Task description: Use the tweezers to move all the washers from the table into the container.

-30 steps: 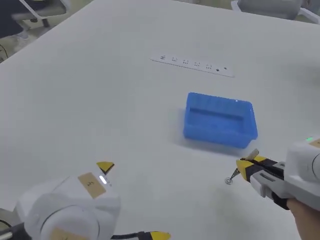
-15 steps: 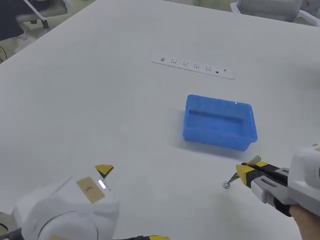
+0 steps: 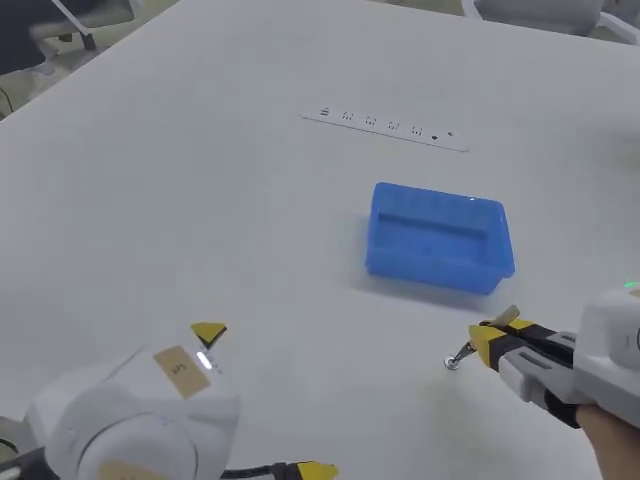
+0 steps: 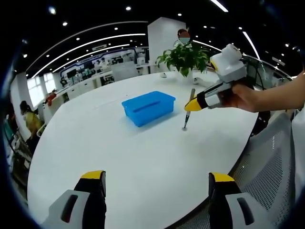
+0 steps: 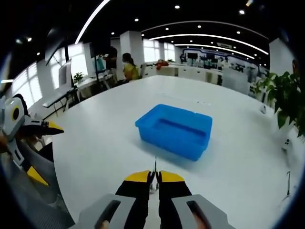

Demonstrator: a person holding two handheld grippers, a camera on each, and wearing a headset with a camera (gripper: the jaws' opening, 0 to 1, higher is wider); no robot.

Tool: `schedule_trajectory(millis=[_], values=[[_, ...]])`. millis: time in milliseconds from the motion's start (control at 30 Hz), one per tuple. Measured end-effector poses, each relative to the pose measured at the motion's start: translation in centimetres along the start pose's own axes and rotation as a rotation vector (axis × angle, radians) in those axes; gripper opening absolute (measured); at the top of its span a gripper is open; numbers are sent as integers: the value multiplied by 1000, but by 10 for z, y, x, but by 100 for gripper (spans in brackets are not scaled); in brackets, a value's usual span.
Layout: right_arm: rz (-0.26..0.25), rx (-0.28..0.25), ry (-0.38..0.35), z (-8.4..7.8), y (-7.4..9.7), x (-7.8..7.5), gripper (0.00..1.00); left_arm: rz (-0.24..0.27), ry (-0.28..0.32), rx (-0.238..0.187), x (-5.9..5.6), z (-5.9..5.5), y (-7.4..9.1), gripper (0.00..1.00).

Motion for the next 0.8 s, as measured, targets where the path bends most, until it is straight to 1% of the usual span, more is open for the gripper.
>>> schedule_trajectory(millis=[133,200,267,300,333,367,500,600,733,800], values=[[1,1,18,0,0,1,2,2,-2,0,0,0,0,91],[5,4,42,0,-1,2,2,1,-4,1,0,0,0,91],[14,6,84,0,-2,3,2,0,-5,0,0,0,0,91],[28,4,136,1,-4,4,2,0,-7,-1,0,0,0,91],[40,5,158,1,-5,6,1,0,-7,0,0,0,0,90],[42,16,163,1,-5,7,1,1,-9,2,0,0,0,90],[54,32,203,2,-8,10,1,3,-8,-1,0,0,0,90],[60,37,204,2,-8,12,0,2,-8,-1,0,0,0,90],[66,57,231,2,-8,12,0,5,-11,2,0,0,0,90],[66,63,240,2,-7,11,0,3,-6,-5,0,1,0,91]])
Point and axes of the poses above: the centre of the closed fingertips' face, and the gripper's own axes: y roughly backward along the fingers, x roughly to its left, z roughly out of its top, the point moved 2 cm from there along y, roughly backward along the fingers, and after that the axes turned 12 degrees about -x, right-handed, at the moved point
